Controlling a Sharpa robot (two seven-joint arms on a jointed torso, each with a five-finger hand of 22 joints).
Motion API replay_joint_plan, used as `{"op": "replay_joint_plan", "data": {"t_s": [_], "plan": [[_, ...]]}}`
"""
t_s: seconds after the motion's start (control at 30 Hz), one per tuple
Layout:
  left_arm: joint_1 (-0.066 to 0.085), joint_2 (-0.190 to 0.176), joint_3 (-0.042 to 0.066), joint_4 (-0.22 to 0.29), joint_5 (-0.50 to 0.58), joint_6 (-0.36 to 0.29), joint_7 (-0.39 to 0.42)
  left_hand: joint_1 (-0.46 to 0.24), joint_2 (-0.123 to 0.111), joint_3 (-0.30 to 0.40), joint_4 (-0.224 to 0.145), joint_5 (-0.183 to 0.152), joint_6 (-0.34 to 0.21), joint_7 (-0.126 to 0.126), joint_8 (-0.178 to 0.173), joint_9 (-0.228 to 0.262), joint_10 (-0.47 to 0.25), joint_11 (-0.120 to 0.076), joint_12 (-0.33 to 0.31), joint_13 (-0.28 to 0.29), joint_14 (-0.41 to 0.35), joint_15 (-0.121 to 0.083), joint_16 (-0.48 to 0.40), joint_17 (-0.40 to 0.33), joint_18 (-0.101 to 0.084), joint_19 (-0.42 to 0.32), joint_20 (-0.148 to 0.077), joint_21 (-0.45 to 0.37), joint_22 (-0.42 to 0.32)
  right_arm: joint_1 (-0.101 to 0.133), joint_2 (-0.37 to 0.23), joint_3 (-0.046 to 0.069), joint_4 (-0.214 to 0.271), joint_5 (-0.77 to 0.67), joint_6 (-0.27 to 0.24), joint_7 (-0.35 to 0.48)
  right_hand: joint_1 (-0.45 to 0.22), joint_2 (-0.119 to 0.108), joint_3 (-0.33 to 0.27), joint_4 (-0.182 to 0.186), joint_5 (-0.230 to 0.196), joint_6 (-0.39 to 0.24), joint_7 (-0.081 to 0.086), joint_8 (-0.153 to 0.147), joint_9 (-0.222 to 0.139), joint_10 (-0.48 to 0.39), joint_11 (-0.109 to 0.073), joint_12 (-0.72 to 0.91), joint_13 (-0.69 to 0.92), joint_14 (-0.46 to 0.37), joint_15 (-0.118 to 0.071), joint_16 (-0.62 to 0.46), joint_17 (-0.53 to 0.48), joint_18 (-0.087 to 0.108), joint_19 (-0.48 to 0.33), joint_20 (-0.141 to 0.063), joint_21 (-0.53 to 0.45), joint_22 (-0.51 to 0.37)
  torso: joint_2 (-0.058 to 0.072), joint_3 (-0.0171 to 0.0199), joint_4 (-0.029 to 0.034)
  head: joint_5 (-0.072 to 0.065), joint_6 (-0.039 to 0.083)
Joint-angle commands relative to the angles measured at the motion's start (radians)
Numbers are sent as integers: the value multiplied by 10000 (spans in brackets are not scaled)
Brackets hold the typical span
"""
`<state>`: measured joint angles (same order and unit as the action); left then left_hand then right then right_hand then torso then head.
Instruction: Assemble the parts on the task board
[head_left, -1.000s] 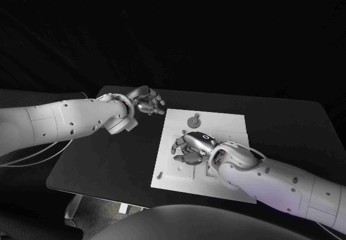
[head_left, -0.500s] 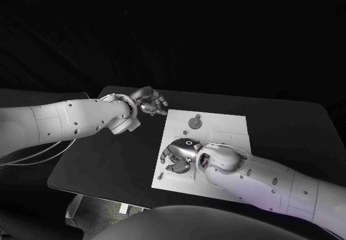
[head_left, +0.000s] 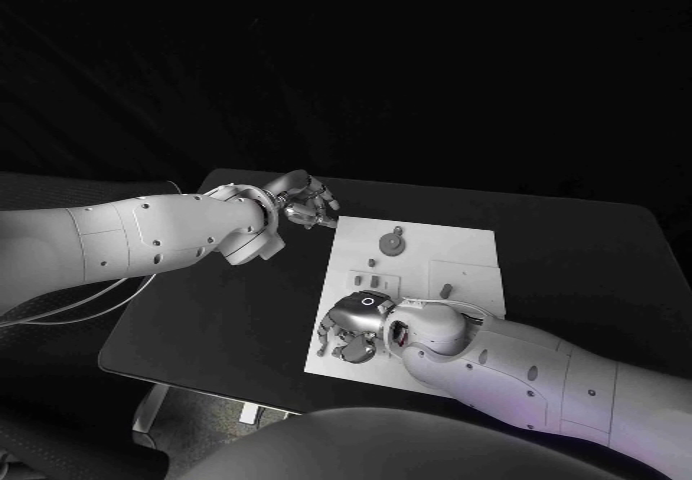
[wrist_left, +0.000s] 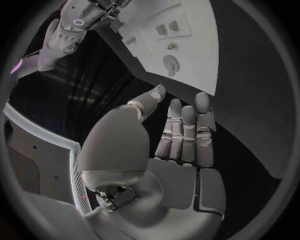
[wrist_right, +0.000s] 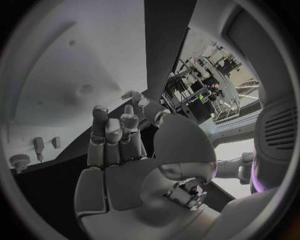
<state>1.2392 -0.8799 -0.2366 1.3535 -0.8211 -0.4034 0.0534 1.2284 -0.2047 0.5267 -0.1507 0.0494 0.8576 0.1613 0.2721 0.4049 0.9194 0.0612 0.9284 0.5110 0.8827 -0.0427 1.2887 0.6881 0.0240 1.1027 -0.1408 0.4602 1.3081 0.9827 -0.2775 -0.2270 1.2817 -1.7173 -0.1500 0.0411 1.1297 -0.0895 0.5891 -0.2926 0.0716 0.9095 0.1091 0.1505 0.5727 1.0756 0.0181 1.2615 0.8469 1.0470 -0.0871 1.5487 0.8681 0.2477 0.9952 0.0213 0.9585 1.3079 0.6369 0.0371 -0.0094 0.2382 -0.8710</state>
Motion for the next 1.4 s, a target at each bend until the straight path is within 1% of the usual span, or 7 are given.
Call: {"op": "replay_joint_plan", "data": {"t_s": [0.03,0.3,0.57,0.83,0.93,1.2,1.4], "plan": [[14,26,8,3,74,107,72,-27,81,-10,-57,46,32,84,46,12,-65,-7,41,8,-56,-3,45,2,335,18,-18,-44,203,-28,56,-9,-40,-311,117,132,125,-3,62,-16,31,-219,175,-59,-18,-44,-33,38,11,-15,14,67,1,141,-12,53,42,72,-4,3,-7,37,-17],[14,65,8,-12,76,112,68,-31,83,-12,-61,46,33,85,46,13,-67,-5,44,9,-58,-1,47,2,337,17,-15,-44,203,-110,227,-19,-118,-354,66,137,128,-1,57,-15,20,-239,167,-62,-33,-41,-42,43,12,-10,3,76,3,141,-4,53,48,73,-2,4,-8,79,-17],[14,90,8,-18,89,118,72,-34,88,-13,-63,47,33,87,46,13,-68,-4,46,9,-59,1,48,2,339,18,-13,-44,203,-163,376,-19,-245,-377,-143,49,130,13,52,-13,-1,-314,148,-87,-70,-38,-60,46,10,-7,-15,84,4,141,5,54,55,73,-6,-2,-9,99,-17],[15,106,8,-16,97,128,71,-38,92,-13,-66,47,32,87,46,13,-69,-3,48,9,-60,2,50,2,341,18,-11,-44,203,-223,506,-21,-470,-457,-54,-2,117,76,56,-9,-11,-332,144,-84,-89,-38,-65,47,9,-8,-24,86,3,141,8,56,55,71,-6,-8,2,110,-17],[15,110,8,-28,112,136,70,-39,94,-14,-66,47,32,88,46,13,-70,-3,49,10,-60,3,51,2,341,18,-10,-44,203,-276,549,-29,-551,-480,-49,-15,116,86,58,-10,-7,-331,144,-81,-91,-38,-65,47,9,-8,-25,87,3,141,7,56,55,70,-6,-11,-10,114,-17],[16,117,8,-17,128,158,77,-41,103,-12,-67,47,31,88,45,12,-71,-2,52,10,-61,4,52,2,343,19,-9,-43,203,-378,664,-32,-783,-549,-8,-59,107,111,60,-10,-2,-317,146,-67,-95,-38,-64,49,10,-9,-27,88,3,141,6,57,55,70,-3,1,-7,141,-17],[16,134,8,-20,129,166,76,-43,105,-13,-69,46,30,89,45,12,-71,-2,53,10,-61,4,53,2,344,19,-8,-43,203,-477,716,-45,-905,-574,20,-71,93,131,59,-10,-5,-289,150,-44,-99,-39,-60,52,11,-11,-26,89,3,141,4,58,55,70,-3,0,-18,144,-17]]}}
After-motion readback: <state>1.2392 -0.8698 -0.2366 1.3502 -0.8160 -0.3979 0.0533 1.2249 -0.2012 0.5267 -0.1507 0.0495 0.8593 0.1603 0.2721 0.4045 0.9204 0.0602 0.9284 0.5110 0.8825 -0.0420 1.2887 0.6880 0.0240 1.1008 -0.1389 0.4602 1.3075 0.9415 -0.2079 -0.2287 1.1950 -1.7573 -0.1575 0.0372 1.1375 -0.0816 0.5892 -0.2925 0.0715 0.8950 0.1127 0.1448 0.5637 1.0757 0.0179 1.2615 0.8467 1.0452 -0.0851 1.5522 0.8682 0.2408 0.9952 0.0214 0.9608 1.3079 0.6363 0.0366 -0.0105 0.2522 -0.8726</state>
